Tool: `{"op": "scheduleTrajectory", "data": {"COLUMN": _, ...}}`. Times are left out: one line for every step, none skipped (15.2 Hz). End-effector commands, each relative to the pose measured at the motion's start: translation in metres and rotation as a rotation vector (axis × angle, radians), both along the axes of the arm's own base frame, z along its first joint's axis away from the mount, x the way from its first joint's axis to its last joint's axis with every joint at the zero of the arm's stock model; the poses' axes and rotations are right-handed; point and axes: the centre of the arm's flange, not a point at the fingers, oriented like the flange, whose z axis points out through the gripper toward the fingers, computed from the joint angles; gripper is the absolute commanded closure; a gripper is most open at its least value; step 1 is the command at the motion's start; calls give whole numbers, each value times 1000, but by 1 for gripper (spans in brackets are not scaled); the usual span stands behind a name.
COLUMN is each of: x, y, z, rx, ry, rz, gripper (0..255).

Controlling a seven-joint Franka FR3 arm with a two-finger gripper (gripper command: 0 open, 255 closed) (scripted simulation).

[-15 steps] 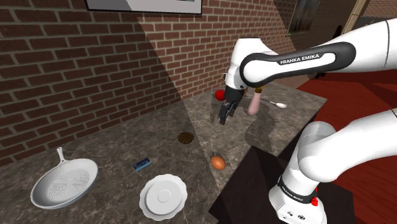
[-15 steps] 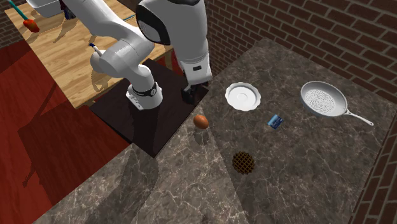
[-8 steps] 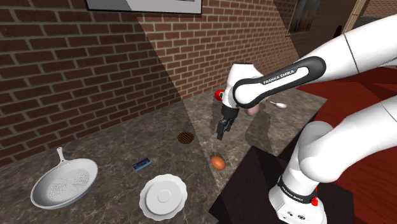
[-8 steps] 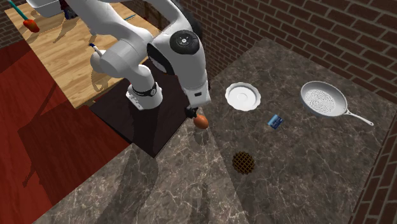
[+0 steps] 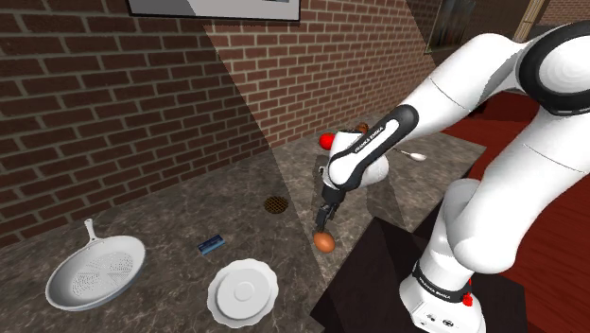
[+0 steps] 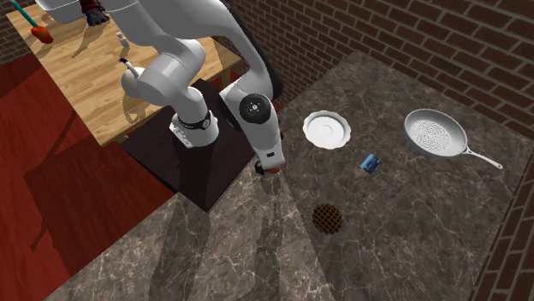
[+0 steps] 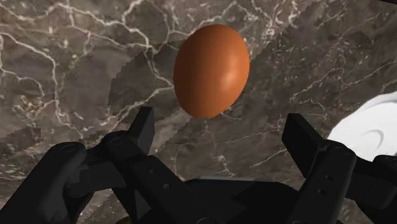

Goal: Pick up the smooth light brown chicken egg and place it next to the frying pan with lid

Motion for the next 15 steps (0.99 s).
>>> {"op": "scheduleTrajectory", "data": {"x": 1, "y": -1, "z": -27, "rx": 12, "ry": 4, "rz": 4, "gripper": 0}}
{"op": "scheduleTrajectory", "data": {"x": 1, "y": -1, "z": -31, "rx": 15, "ry": 5, "rz": 6, "gripper": 0}}
{"op": "scheduleTrajectory", "data": {"x": 1, "y": 0, "z": -36, "rx": 15, "ry": 5, "rz": 6, "gripper": 0}}
{"op": "scheduleTrajectory", "data": {"x": 1, "y": 1, "z": -41, "rx": 15, "ry": 5, "rz": 6, "gripper": 0}}
{"op": "scheduleTrajectory", "data": {"x": 1, "y": 3, "z": -46, "rx": 15, "ry": 5, "rz": 6, "gripper": 0}}
{"op": "scheduleTrajectory", "data": {"x": 1, "y": 4, "z": -52, "rx": 15, "ry": 5, "rz": 6, "gripper": 0}}
{"op": "scheduleTrajectory", "data": {"x": 1, "y": 5, "z": -57, "rx": 15, "ry": 5, "rz": 6, "gripper": 0}}
{"op": "scheduleTrajectory", "data": {"x": 2, "y": 6, "z": -62, "rx": 15, "ry": 5, "rz": 6, "gripper": 0}}
{"op": "scheduleTrajectory", "data": {"x": 2, "y": 8, "z": -70, "rx": 15, "ry": 5, "rz": 6, "gripper": 0}}
{"op": "scheduleTrajectory", "data": {"x": 2, "y": 8, "z": -70, "rx": 15, "ry": 5, "rz": 6, "gripper": 0}}
{"op": "scheduleTrajectory", "data": {"x": 2, "y": 8, "z": -70, "rx": 15, "ry": 5, "rz": 6, "gripper": 0}}
{"op": "scheduleTrajectory", "data": {"x": 2, "y": 8, "z": -70, "rx": 15, "ry": 5, "rz": 6, "gripper": 0}}
{"op": "scheduleTrajectory", "data": {"x": 2, "y": 8, "z": -70, "rx": 15, "ry": 5, "rz": 6, "gripper": 0}}
{"op": "scheduleTrajectory", "data": {"x": 2, "y": 8, "z": -70, "rx": 15, "ry": 5, "rz": 6, "gripper": 0}}
{"op": "scheduleTrajectory", "data": {"x": 2, "y": 8, "z": -70, "rx": 15, "ry": 5, "rz": 6, "gripper": 0}}
